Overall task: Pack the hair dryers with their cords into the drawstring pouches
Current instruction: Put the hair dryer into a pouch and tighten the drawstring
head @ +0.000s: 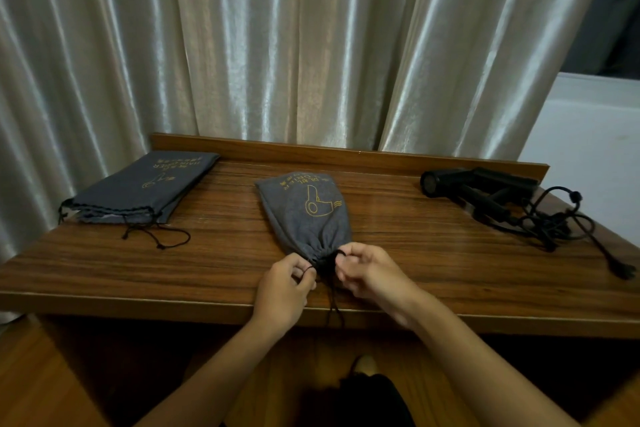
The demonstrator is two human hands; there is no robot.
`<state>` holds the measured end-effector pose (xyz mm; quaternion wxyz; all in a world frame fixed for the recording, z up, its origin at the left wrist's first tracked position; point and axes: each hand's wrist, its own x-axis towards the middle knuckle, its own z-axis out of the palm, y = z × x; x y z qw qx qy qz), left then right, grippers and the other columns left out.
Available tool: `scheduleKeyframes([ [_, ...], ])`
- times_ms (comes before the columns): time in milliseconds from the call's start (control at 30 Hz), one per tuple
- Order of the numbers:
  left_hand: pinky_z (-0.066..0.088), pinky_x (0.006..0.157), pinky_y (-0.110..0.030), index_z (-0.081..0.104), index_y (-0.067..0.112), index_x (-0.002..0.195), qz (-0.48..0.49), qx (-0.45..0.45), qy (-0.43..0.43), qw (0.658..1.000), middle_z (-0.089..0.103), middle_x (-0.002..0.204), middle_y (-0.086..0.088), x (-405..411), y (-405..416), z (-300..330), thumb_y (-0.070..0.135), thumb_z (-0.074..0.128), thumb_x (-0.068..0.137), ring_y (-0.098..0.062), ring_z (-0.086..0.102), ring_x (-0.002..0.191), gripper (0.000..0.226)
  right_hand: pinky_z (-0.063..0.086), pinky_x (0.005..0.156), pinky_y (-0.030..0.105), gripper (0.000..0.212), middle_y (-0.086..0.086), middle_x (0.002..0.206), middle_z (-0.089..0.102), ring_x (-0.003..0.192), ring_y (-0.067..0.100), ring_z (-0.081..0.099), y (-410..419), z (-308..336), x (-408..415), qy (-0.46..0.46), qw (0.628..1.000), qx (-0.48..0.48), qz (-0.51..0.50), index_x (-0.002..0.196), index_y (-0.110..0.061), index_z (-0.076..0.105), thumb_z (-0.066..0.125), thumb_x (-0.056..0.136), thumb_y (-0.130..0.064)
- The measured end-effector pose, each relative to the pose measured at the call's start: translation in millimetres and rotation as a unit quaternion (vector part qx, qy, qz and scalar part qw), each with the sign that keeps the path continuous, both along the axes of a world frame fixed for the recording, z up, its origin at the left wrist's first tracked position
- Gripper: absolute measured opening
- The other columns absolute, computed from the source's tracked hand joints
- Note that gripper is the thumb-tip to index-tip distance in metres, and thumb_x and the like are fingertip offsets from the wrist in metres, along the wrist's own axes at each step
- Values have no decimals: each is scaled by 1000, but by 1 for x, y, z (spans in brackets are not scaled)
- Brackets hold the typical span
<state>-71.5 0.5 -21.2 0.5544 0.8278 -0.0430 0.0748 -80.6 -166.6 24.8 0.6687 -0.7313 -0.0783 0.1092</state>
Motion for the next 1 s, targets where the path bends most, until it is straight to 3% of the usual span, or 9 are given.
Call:
scheduleKeyframes([
  [100,31,39,-20,60,14,78,-2,-4,3,1000,66,65,3,0,0,1,16,60,95,-9,49,39,16,15,48,22,31,-1,64,35,51,9,25,-19,10,0,134,965,218,47,74,-17,46,52,96,-38],
  [200,32,39,-21,60,16,78,-4,-3,6,1000,67,68,1,-1,1,1,18,59,95,-8,50,40,17,16,47,21,48,-1,64,32,53,10,25,-35,12,2,163,933,318,41,69,-16,41,49,96,-54],
  [367,36,42,-25,59,17,81,-2,13,29,1000,66,72,-1,-3,0,6,21,56,96,-12,51,46,16,19,44,19,52,0,63,38,54,10,35,-41,-1,2,211,908,362,28,59,-14,40,55,94,-49],
  [567,35,39,-22,57,11,87,-18,-131,161,978,59,73,-5,-1,8,22,24,43,100,-10,42,40,23,26,45,18,40,1,69,43,60,11,39,-38,6,4,179,949,254,-57,62,-16,46,68,86,-39],
  [700,31,35,-18,58,7,95,-13,-337,238,911,68,91,-7,4,16,32,13,51,97,-5,39,40,10,27,53,20,37,2,71,45,62,12,42,-35,0,5,190,887,404,-116,61,-14,52,65,89,-36],
  [800,27,31,-16,61,-2,90,-37,-439,247,863,62,64,-4,5,24,32,6,53,95,-3,34,35,12,23,59,21,37,0,72,50,60,10,44,-29,-6,6,189,848,481,-118,60,-14,55,62,90,-35],
  [867,25,30,-16,58,-2,85,-50,-466,261,844,44,47,3,5,30,32,5,50,95,-3,30,34,14,24,55,19,35,-2,70,51,56,8,43,-26,-7,7,187,829,514,-114,65,-16,53,58,93,-36],
  [1000,22,29,-17,52,5,74,-86,-433,306,843,31,51,4,6,39,32,4,50,93,-5,26,36,19,22,45,21,37,-9,59,35,47,6,28,-31,-8,6,198,808,549,-81,66,-17,53,56,94,-42],
])
